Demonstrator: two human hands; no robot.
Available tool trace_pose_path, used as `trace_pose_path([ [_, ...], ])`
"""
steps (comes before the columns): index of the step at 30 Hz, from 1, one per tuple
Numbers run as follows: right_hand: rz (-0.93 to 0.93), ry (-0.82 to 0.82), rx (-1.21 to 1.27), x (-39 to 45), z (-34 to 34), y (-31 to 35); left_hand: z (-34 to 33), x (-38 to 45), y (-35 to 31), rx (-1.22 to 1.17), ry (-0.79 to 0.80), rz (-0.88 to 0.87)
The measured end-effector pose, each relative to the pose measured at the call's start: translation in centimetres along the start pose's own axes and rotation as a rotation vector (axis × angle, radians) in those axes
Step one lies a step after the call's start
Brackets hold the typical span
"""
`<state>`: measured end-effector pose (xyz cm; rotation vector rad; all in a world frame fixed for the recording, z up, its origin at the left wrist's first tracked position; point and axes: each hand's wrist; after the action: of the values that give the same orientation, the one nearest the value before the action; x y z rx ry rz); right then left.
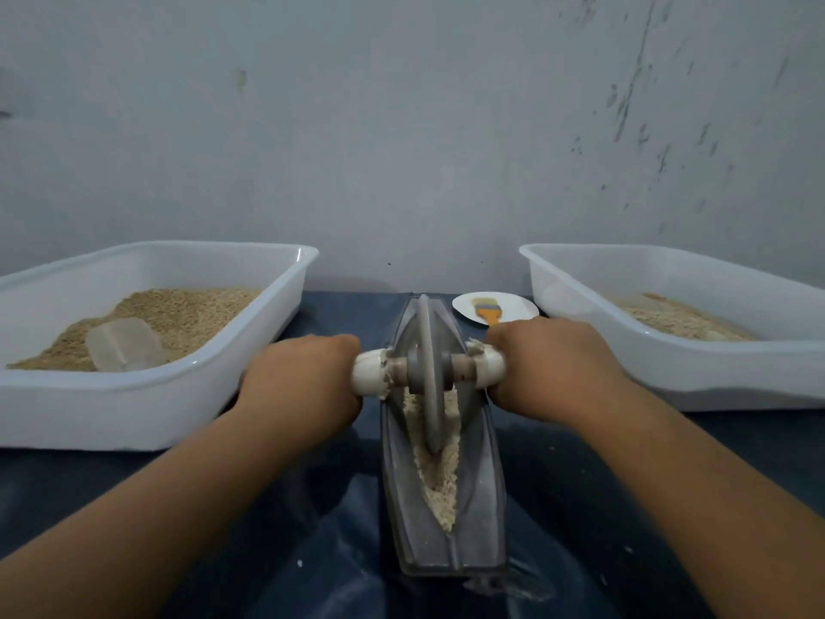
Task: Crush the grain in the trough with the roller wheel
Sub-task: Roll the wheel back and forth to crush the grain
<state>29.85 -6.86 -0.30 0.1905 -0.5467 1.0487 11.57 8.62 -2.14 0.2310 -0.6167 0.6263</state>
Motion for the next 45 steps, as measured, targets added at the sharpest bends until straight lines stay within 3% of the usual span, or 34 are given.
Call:
trace_pose_path([
  [3, -0.029, 0.043, 0.017, 0.2, 0.2, 0.1, -0.2, 0.8, -0.4, 0.004, 0.039, 0.018],
  [9, 0.105, -0.139, -0.02, -2.7, -0.2, -0.9, -0.5, -1.4, 0.6, 0.068, -0.228, -0.157],
  [15, -0.02, -0.005, -0.023, -0.1, -0.3, 0.2, -0.3, 0.5, -0.1, -0.015, -0.029, -0.045],
  [17, 0.0, -0.054, -0.033, -1.1, -0.3, -0.1, 0.1, -0.3, 0.5, -0.045, -0.033, -0.094],
  [20, 0.07, -0.184, -0.099, -2.6, -0.8, -0.6, 0.1, -1.9, 1.4, -0.035, -0.167, -0.239],
  [25, -0.038, -0.027, -0.004, -0.6, -0.7, -0.1, -0.1, 0.4, -0.2, 0.017, -0.066, -0.075],
  [28, -0.065, -0.017, 0.0, -0.6, -0.5, 0.0, -0.2, 1.4, -0.4, 0.0, -0.024, -0.059],
  [33, 0.0, -0.194, -0.12, -3.4, -0.9, -0.2, -0.3, -1.4, 0.2, 0.013, -0.334, -0.274],
  [40, -0.102, -0.033, 0.016, -0.5, -0.6, 0.1, -0.4, 1.6, -0.6, 0.014, -0.098, -0.099],
  [42, -0.088, -0.078, -0.005, -1.3, -0.6, 0.1, 0.1, 0.6, -0.6, 0.047, -0.127, -0.117],
  [45, 0.046, -0.28, -0.11, -3.8, -0.7, 0.3, 0.3, -1.8, 0.0, 0.01, -0.295, -0.226],
])
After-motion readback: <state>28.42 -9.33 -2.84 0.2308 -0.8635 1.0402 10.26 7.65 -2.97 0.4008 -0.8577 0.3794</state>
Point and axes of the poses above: each hand's wrist, its own x-axis towards the middle knuckle, its own z-axis out of the back of the hand, y = z × x, and after that the axes turned 10 degrees about -y, right-handed
